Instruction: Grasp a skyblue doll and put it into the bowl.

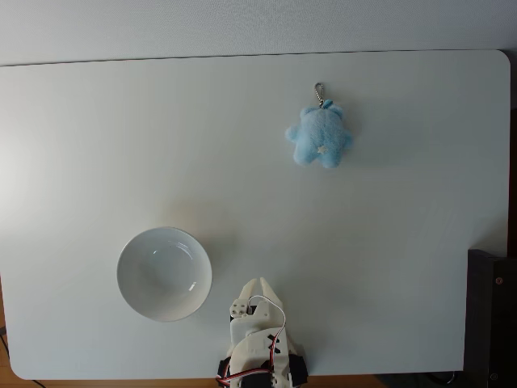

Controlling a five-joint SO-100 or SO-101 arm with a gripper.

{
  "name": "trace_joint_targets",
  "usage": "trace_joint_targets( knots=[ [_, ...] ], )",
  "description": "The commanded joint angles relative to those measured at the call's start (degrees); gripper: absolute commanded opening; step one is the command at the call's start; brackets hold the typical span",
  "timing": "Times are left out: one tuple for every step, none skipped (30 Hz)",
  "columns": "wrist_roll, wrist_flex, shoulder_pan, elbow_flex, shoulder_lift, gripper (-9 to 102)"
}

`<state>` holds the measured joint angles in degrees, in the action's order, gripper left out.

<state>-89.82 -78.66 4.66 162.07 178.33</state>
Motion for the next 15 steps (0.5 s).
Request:
trace_joint_targets(
  knots=[
    [-0.09, -0.09, -0.26, -0.09, 0.00, 0],
    [-0.09, -0.09, -0.26, -0.09, 0.00, 0],
    [-0.09, -0.09, -0.26, -0.09, 0.00, 0],
    [-0.09, -0.09, -0.26, -0.09, 0.00, 0],
    [-0.09, -0.18, -0.26, -0.09, 0.00, 0],
    [-0.09, -0.18, -0.26, -0.09, 0.00, 0],
    [-0.09, -0.18, -0.26, -0.09, 0.00, 0],
    [-0.09, -0.18, -0.26, -0.09, 0.00, 0],
    [-0.09, -0.18, -0.26, -0.09, 0.00, 0],
    [-0.09, -0.18, -0.26, -0.09, 0.00, 0],
    [-0.09, -0.18, -0.26, -0.09, 0.00, 0],
    [-0.09, -0.18, -0.26, -0.09, 0.00, 0],
    [-0.09, -0.18, -0.26, -0.09, 0.00, 0],
    [0.26, -0.18, -0.26, -0.09, 0.00, 0],
    [0.35, -0.18, -0.26, -0.09, 0.00, 0]
  ],
)
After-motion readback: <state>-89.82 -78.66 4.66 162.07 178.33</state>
